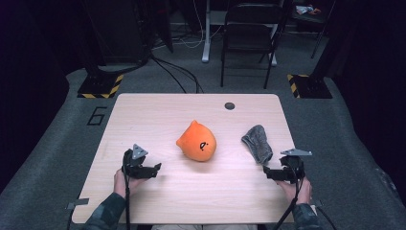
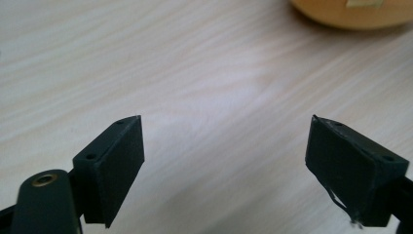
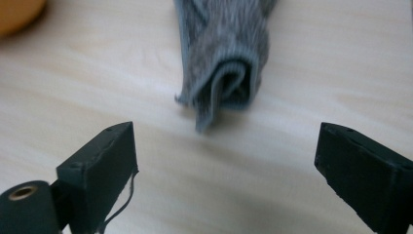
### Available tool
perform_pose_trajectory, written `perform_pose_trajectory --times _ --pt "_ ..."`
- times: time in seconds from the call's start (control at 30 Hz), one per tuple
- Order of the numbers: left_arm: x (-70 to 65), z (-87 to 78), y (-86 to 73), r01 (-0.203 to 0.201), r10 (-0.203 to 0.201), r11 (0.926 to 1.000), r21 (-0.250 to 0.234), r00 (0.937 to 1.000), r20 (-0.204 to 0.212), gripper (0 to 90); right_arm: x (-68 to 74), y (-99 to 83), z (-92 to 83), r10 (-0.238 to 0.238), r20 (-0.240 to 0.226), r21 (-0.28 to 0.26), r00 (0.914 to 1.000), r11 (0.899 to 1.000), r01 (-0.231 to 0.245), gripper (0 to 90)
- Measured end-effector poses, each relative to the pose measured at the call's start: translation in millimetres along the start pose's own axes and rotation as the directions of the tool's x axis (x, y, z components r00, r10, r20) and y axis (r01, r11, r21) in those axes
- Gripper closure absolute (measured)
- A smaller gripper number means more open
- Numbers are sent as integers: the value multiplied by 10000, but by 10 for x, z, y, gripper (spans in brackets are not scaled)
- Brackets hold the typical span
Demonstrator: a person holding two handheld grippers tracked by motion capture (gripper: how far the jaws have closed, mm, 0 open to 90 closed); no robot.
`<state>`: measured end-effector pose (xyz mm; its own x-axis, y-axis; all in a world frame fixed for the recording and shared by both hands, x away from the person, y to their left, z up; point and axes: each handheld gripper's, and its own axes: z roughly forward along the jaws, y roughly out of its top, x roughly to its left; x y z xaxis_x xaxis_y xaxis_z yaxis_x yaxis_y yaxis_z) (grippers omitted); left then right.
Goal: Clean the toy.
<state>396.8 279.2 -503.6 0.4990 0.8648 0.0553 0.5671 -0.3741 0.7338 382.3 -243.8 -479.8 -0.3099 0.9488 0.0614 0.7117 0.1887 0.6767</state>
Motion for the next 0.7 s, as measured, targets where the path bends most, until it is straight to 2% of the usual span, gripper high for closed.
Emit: perform_pose_trajectory --times 0.1,0.13,0.17,0.23,0.27,0.37,0.43,0.47,0.57,0.63,0.7 --pt "26 9 -108 -83 88 9994 328 9998 -150 129 6 -112 57 -263 113 380 9996 9989 259 60" --pt "35 10 -131 -50 52 9989 460 10000 -44 126 -2 -147 79 -393 190 508 9990 9980 383 59" --pt "51 26 -164 -184 189 9980 601 9998 -74 126 -2 -163 92 -362 253 639 9990 9974 345 56" --pt "52 54 -198 -215 224 9976 654 9997 -139 124 -41 -194 151 -447 299 848 9986 9955 421 46" --pt "56 61 -204 -177 180 9981 597 9998 -55 120 -43 -201 159 -324 290 898 9991 9955 297 47" --pt "82 63 -201 -298 290 9974 649 9995 124 120 -50 -215 199 -532 395 1007 9978 9937 490 43" --pt "99 79 -222 9 -21 9989 474 9997 257 120 -52 -225 241 -734 349 1378 9967 9881 679 14" --pt "113 81 -225 70 -89 9987 501 9993 374 119 -57 -231 259 -584 216 1499 9981 9872 546 3" --pt "137 83 -243 93 -110 9993 363 9989 464 118 -60 -228 263 -509 277 1531 9983 9871 460 0" --pt "132 98 -264 180 -181 9998 40 9990 404 119 -72 -240 267 -639 263 1402 9976 9883 596 0" --pt "135 103 -276 177 -172 9998 -104 9989 439 119 -63 -255 263 -484 301 1282 9984 9908 441 0"
